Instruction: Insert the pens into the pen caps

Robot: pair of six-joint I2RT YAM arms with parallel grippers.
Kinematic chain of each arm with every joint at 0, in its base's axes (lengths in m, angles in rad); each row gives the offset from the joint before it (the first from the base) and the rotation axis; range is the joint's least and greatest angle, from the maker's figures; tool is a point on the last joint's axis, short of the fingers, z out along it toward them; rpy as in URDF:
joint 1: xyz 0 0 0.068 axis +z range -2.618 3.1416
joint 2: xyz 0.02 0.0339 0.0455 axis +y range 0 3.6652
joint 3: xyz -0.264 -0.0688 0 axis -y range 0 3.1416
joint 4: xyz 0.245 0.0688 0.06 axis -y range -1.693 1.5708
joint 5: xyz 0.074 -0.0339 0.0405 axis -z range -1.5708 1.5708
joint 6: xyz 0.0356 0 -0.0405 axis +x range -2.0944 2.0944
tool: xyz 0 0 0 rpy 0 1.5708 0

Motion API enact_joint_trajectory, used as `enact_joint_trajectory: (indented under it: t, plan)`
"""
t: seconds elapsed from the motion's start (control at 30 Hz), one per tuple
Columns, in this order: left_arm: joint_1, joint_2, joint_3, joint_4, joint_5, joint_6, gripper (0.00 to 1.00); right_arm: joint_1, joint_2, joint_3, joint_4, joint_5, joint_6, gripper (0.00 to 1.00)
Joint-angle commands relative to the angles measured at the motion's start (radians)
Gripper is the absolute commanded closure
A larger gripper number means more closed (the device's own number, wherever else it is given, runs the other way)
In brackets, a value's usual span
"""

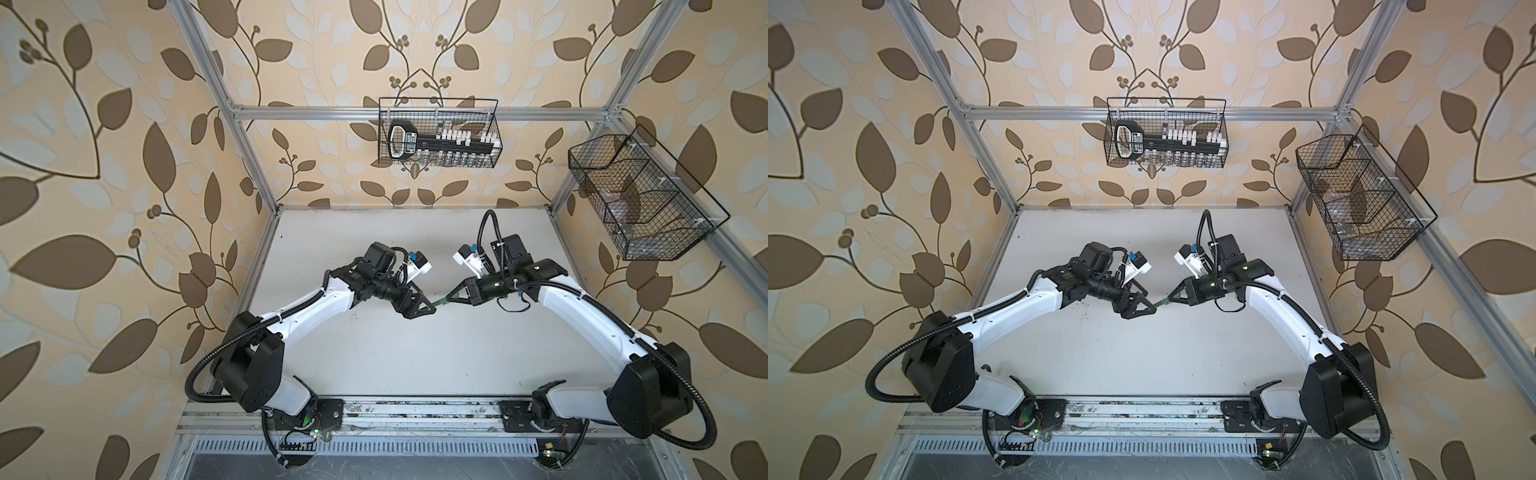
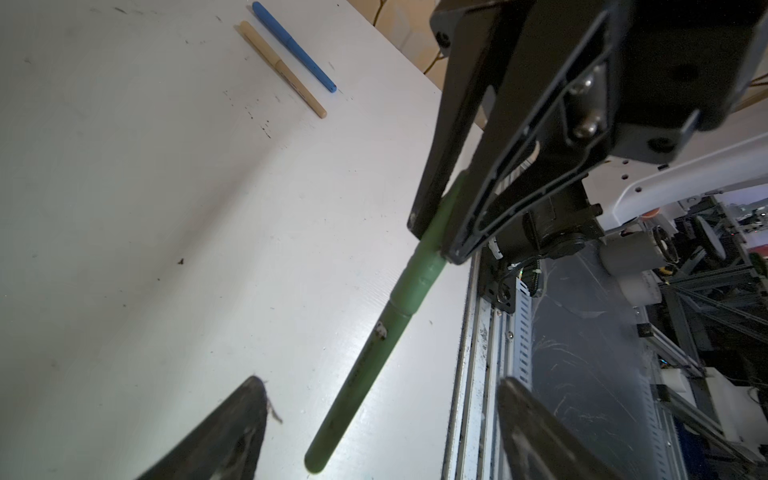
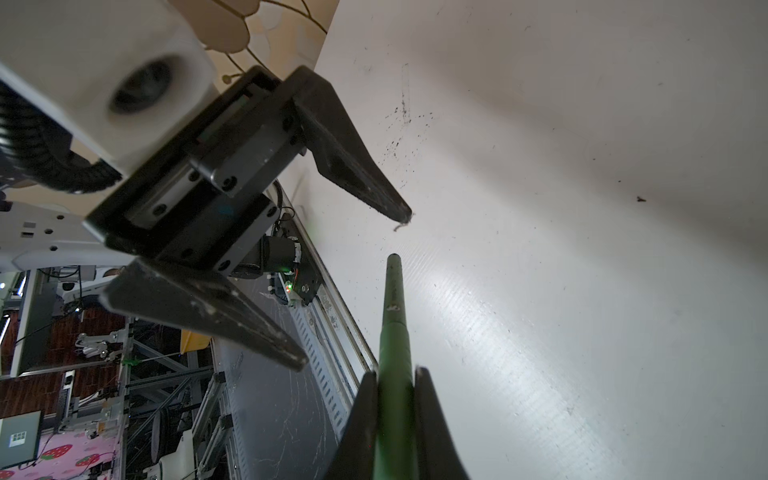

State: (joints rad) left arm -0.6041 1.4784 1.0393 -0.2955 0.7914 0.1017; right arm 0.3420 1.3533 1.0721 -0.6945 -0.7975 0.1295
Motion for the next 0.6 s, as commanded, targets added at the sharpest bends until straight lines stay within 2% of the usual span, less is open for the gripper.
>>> enact_joint_trajectory:
  t: [0.0,0.13,0.27,0.47,0.57]
  plan:
    - [-0.023,0.016,0.058,-0.055,0.059,0.045,0.17,-0.001,0.028,0.007,0.02,-0.063,-0.026,1.0]
    - [-0.029,0.053,0.084,-0.099,0.048,0.059,0.24,-0.002,0.043,0.014,0.019,-0.072,-0.031,1.0]
    - [-0.039,0.075,0.111,-0.137,0.046,0.072,0.39,-0.009,0.044,0.016,0.021,-0.076,-0.028,1.0]
    - [-0.045,0.083,0.116,-0.164,0.033,0.081,0.4,-0.03,0.047,0.014,0.028,-0.089,-0.029,1.0]
    - [-0.045,0.089,0.121,-0.177,0.026,0.085,0.46,-0.033,0.049,0.015,0.032,-0.095,-0.029,1.0]
